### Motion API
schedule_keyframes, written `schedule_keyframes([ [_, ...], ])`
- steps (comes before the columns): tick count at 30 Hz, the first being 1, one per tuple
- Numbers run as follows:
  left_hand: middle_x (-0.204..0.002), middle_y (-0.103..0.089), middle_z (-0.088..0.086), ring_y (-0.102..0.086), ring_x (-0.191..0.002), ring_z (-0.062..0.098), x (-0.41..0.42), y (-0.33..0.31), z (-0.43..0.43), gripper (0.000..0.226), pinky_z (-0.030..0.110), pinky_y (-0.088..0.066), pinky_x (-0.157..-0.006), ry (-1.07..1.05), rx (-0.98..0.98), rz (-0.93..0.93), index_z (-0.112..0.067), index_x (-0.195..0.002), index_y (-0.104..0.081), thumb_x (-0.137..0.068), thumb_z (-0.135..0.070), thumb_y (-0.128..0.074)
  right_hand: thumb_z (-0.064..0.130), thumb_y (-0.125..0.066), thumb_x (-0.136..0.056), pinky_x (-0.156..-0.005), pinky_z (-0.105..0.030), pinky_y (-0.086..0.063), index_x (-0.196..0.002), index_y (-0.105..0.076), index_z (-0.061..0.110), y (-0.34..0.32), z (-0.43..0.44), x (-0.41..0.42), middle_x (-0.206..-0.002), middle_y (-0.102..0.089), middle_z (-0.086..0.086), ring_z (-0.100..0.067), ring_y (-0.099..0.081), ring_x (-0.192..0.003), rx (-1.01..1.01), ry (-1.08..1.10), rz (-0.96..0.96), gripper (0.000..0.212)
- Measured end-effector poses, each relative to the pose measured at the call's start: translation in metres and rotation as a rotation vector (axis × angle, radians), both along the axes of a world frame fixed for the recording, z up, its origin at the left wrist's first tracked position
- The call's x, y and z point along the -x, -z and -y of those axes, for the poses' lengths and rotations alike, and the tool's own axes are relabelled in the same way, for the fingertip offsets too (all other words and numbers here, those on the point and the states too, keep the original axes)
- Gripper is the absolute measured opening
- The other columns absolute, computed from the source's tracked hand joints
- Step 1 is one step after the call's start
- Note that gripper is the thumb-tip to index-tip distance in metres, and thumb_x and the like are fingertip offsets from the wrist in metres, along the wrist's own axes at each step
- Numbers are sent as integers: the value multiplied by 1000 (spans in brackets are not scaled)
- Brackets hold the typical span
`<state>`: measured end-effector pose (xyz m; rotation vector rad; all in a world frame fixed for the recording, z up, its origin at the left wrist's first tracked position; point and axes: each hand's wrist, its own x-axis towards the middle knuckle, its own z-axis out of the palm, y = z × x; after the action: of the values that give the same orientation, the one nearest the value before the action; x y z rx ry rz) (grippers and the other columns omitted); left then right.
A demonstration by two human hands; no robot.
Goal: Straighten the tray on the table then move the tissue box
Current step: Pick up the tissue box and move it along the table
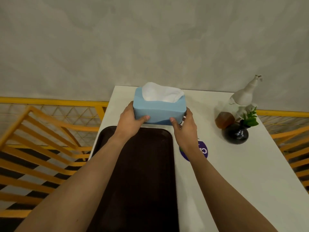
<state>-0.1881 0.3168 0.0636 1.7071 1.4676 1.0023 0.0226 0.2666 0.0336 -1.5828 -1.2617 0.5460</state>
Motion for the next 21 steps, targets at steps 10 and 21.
schedule_keyframes([
  [10,-123,-60,-7,-56,-105,10,102,-4,-26,64,8,-43,-68,6,-39,8,-22,-139,-49,-83,-31,-81,48,-62,-97,-89,-14,-42,-146,-35,31,0,-26,94,-141,-53,8,-3,-51,-117,-7,-28,41,59],
  [21,-122,-60,-5,-58,-106,15,138,2,-111,64,23,-49,-81,31,-43,12,-19,-138,-50,-83,-32,-80,49,-63,-96,-81,-7,-38,-148,-36,26,-6,-107,126,-141,-56,4,-4,-52,-111,18,-13,104,63],
])
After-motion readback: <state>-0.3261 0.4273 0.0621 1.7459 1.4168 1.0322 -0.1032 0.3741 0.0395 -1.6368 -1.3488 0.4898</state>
